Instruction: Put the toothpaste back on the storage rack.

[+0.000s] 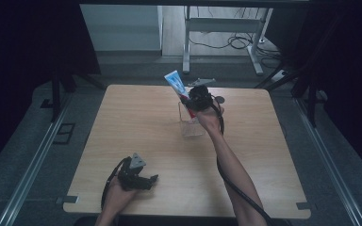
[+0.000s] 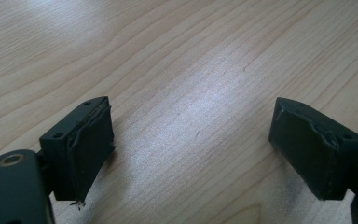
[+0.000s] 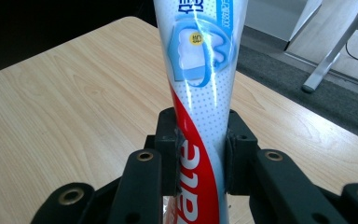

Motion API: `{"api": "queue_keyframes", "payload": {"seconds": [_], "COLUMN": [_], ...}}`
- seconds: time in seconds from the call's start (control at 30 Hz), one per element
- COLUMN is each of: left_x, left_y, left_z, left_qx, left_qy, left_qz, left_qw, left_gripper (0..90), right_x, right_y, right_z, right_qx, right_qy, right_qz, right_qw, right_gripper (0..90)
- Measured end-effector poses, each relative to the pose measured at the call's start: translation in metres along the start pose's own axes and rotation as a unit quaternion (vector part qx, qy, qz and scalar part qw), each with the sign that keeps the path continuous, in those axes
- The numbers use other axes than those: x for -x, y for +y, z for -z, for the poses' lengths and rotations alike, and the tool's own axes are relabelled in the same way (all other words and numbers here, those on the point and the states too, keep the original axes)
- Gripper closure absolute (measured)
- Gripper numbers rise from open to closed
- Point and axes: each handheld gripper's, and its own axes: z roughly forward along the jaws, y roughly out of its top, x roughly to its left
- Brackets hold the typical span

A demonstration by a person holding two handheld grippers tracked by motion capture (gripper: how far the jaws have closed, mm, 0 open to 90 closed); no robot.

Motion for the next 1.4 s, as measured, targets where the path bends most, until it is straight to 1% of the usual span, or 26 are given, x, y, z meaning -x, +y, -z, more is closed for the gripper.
{"api": "queue_keyframes", "payload": {"seconds": [0.17,0.27,0.33,0.43,0.53,0.67,0.87,0.97,1.07,1.2,1.3,1.33,1.4], "left_x": [0.000,0.000,0.000,0.000,0.000,0.000,0.000,0.000,0.000,0.000,0.000,0.000,0.000], "left_y": [0.000,0.000,0.000,0.000,0.000,0.000,0.000,0.000,0.000,0.000,0.000,0.000,0.000], "left_z": [0.000,0.000,0.000,0.000,0.000,0.000,0.000,0.000,0.000,0.000,0.000,0.000,0.000], "left_qx": [0.000,0.001,0.001,0.001,0.000,0.000,0.000,0.000,0.000,0.000,0.000,0.000,0.000], "left_qy": [0.000,-0.001,-0.001,0.000,-0.001,-0.001,0.000,0.000,-0.001,0.000,0.000,0.000,0.000], "left_qz": [0.000,0.000,0.000,0.001,0.000,0.000,0.000,0.000,0.000,-0.001,0.000,0.000,0.000], "left_qw": [1.0000,1.0000,1.0000,1.0000,1.0000,1.0000,1.0000,1.0000,1.0000,1.0000,1.0000,1.0000,1.0000], "left_gripper": [13.8,13.8,13.8,13.8,13.8,13.8,13.8,13.8,13.8,13.7,13.8,13.7,13.7], "right_x": [0.000,-0.001,-0.001,-0.003,-0.003,-0.002,-0.002,-0.001,-0.001,-0.002,-0.002,-0.002,-0.003], "right_y": [-0.005,-0.010,-0.012,-0.015,-0.019,-0.024,-0.028,-0.031,-0.035,-0.037,-0.038,-0.038,-0.040], "right_z": [-0.004,-0.009,-0.010,-0.011,-0.010,-0.009,-0.008,-0.007,-0.006,-0.005,-0.003,-0.003,-0.003], "right_qx": [-0.009,-0.015,-0.015,-0.023,-0.023,-0.035,-0.040,-0.046,-0.046,-0.050,-0.047,-0.051,-0.053], "right_qy": [0.003,-0.001,0.004,0.006,0.008,0.006,0.006,0.009,0.014,0.018,0.028,0.031,0.031], "right_qz": [0.000,0.003,-0.002,0.004,-0.003,0.003,0.005,0.001,-0.003,-0.003,-0.009,-0.009,-0.004], "right_qw": [1.0000,0.9999,0.9999,0.9997,0.9997,0.9994,0.9992,0.9989,0.9988,0.9986,0.9985,0.9982,0.9981], "right_gripper": [71.5,71.3,71.2,70.8,70.5,70.1,69.6,69.2,68.8,66.8,61.4,60.4,59.6]}}
